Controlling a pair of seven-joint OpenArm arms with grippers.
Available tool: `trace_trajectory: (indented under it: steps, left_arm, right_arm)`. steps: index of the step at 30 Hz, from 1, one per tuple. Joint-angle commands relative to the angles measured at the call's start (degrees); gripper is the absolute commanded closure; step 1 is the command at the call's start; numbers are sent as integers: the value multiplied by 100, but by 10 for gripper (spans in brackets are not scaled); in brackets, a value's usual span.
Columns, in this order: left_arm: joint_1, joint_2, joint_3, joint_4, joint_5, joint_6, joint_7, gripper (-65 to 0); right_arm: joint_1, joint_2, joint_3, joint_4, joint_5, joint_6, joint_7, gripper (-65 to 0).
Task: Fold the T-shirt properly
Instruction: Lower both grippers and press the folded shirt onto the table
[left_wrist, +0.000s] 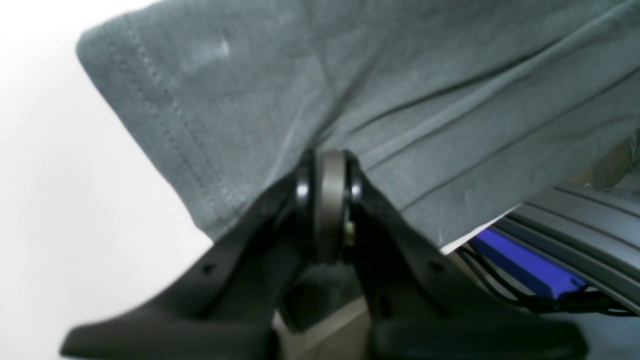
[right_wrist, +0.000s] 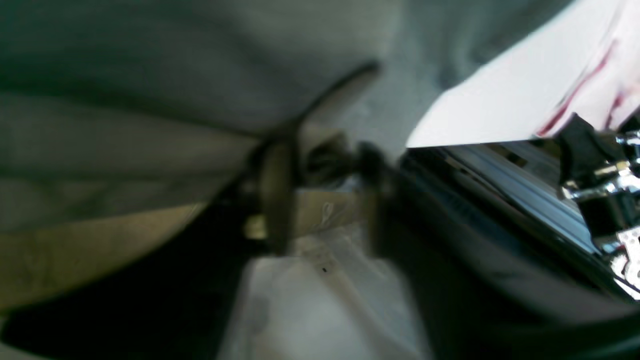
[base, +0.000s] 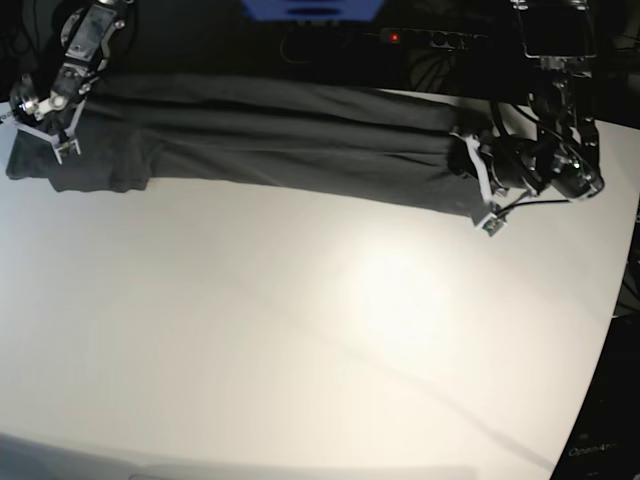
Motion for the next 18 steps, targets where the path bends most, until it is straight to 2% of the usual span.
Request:
trace_trajectory:
  steps: [1,3,5,12,18]
  left_arm:
    - [-11,-92,-43,30,264,29,133,-26]
    - [-11,-92,-43,30,255,29,133,-26]
    - [-11,-92,-43,30,264,29,133,-26]
    - [-29,-83,-43,30,264,29,133,-26]
    - [-38,-83,-43,30,264,29,133,-26]
  right_arm:
    - [-15,26,37,47,39,36,-58,-328]
    - [-15,26,37,56,39,36,-58,-432]
    - [-15,26,46,56,39,36,-58,-474]
    - [-15,61,37,399,-5,36,-119,-474]
    - [231,386,2,874,4,36,-647,-474]
